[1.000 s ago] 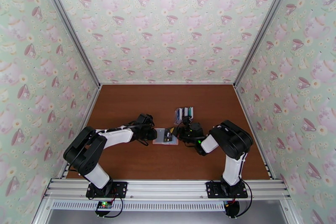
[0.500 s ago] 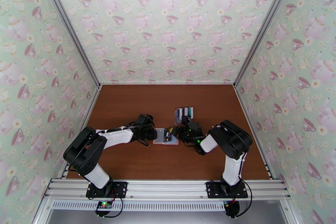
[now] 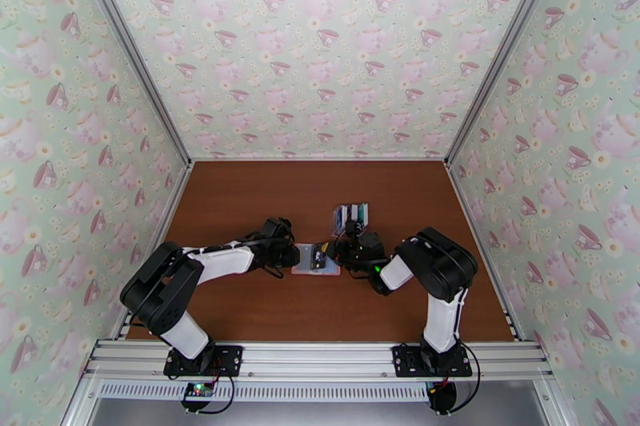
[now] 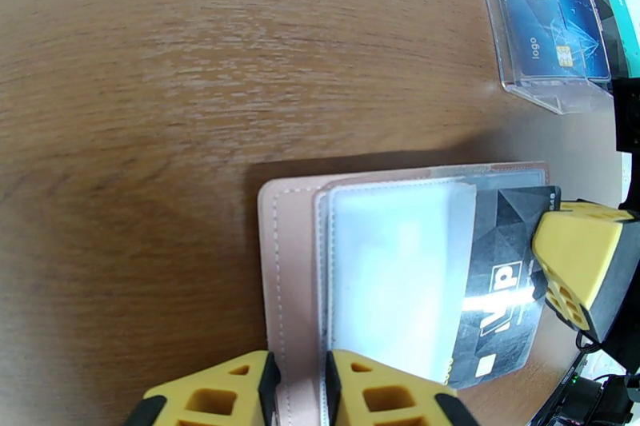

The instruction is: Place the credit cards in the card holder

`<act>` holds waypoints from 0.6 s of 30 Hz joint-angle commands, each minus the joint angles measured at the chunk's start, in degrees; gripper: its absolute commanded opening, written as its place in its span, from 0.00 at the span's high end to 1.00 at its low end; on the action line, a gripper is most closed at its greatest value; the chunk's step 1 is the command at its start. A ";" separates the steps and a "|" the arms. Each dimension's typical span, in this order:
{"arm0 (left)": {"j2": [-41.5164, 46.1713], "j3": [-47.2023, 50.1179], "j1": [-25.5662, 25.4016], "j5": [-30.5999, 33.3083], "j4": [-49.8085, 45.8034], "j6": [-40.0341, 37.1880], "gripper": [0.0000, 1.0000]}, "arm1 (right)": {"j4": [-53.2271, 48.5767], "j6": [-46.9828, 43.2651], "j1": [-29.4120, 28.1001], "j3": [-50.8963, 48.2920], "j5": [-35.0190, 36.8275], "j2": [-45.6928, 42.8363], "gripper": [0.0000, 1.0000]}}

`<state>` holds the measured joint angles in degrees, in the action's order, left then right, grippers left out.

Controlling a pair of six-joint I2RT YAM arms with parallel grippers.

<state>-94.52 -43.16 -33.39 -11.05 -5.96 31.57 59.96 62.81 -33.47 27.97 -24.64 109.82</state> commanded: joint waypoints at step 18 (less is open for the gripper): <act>-1.83 2.82 -1.95 -1.59 -3.01 1.06 0.75 | -14.43 -2.09 -1.15 2.66 0.72 -1.54 0.74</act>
<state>-94.50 -42.72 -33.74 -10.81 -4.86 32.01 54.59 62.13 -34.17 30.37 -24.64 109.06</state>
